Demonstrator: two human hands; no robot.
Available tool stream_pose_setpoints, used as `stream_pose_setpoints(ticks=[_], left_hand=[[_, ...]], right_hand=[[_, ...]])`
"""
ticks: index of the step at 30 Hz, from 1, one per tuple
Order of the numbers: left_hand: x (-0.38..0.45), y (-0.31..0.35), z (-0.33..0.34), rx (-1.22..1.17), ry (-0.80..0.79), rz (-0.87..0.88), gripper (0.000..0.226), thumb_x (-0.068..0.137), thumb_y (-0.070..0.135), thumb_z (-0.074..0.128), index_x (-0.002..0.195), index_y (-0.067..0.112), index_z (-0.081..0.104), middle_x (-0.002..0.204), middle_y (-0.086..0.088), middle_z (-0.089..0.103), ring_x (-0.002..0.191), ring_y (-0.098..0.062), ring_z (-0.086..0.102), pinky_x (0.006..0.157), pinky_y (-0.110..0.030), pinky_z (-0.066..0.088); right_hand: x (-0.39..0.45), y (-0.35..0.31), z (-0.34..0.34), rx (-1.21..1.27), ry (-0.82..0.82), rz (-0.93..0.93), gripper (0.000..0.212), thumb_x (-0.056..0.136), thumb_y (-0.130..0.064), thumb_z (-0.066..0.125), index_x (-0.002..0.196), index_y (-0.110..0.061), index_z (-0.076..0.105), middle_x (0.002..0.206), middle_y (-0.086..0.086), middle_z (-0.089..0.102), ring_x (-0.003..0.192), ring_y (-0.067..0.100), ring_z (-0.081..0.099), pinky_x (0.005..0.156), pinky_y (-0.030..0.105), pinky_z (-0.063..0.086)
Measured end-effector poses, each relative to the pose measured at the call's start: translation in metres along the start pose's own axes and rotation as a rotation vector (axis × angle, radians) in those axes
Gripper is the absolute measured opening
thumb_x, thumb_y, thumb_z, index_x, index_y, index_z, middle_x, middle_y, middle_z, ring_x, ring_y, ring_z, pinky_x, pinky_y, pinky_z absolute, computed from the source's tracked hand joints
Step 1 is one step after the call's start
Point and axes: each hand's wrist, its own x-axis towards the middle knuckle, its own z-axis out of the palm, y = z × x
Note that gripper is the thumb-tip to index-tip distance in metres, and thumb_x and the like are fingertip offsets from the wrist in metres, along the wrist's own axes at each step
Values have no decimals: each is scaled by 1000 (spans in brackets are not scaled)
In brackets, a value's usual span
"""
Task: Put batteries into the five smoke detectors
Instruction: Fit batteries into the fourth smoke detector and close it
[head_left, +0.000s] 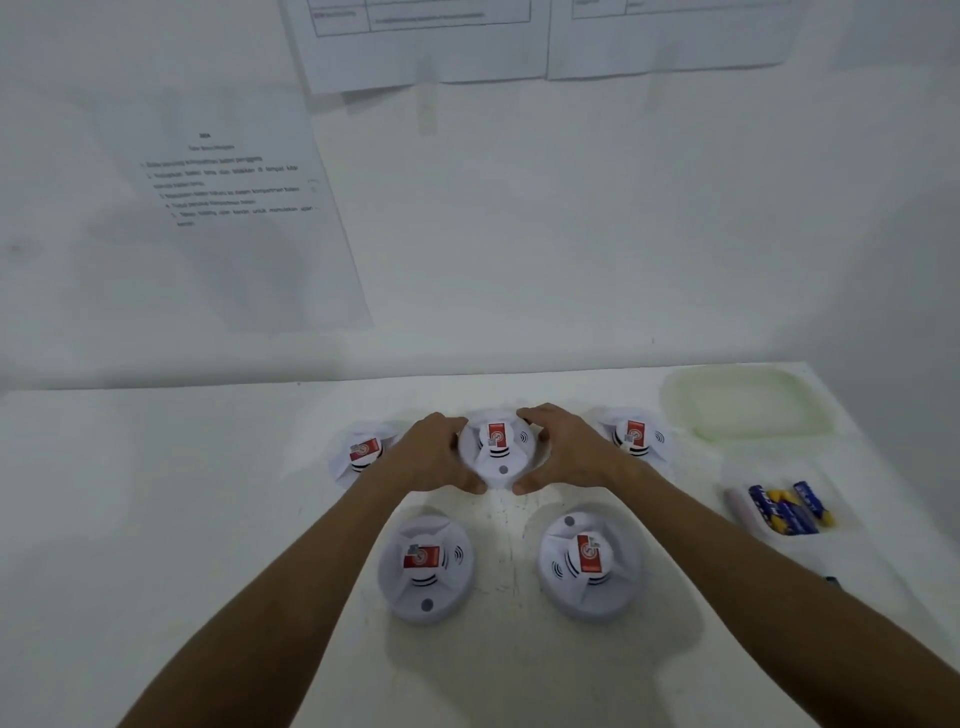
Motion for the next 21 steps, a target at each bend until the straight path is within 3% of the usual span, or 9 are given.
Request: stream_pose_setpoints(ticks=[2,6,9,13,15,18,21], left_hand=[[-3,3,2,-19,5,10,61,59,30,91,112,13,65,106,-2,67,94,-19,61,83,-31,50],[-17,6,-1,-123,78,49,65,56,32,93,114,21,67,105,5,70,89,-14,64,82,-29,53],[-37,16,-9,-207,132,116,59,59,26,93,113,26,68,99,12,72,80,-4,66,77,-22,55],[-71,45,-18,-254,172,210,63,63,32,90,120,33,64,103,16,71,89,-6,68,77,-21,57],[-85,59,-20,-246,194,234,63,63,35,89,120,37,63,103,20,70,91,-1,67,72,-14,53],[-99,80,-21,-253,180,295,65,60,35,90,119,39,63,105,24,68,95,1,65,71,-13,51],[-106,91,-19,-306,154,321,70,60,36,91,123,36,61,109,22,67,97,-3,64,75,-20,53]], right_hand=[[1,3,1,13,26,-21,80,55,-28,97,123,-13,59,114,-2,56,104,15,50,89,27,42],[-12,-1,-10,97,63,-85,93,55,-27,97,136,-13,53,120,-2,54,101,13,55,86,25,48],[-33,-10,-26,131,100,-154,97,56,-28,97,140,-15,49,121,-6,51,99,8,55,81,16,47],[-69,-25,-46,118,112,-204,103,59,-32,95,145,-26,40,123,-11,45,101,0,51,74,4,42],[-86,-31,-52,66,84,-199,110,60,-39,94,149,-31,31,126,-10,42,106,1,49,80,5,41],[-106,-32,-57,32,46,-180,118,61,-49,91,153,-34,21,128,-9,42,113,6,49,90,18,48],[-124,-35,-63,36,38,-201,109,63,-45,91,150,-33,26,125,-15,49,107,6,55,81,14,50]])
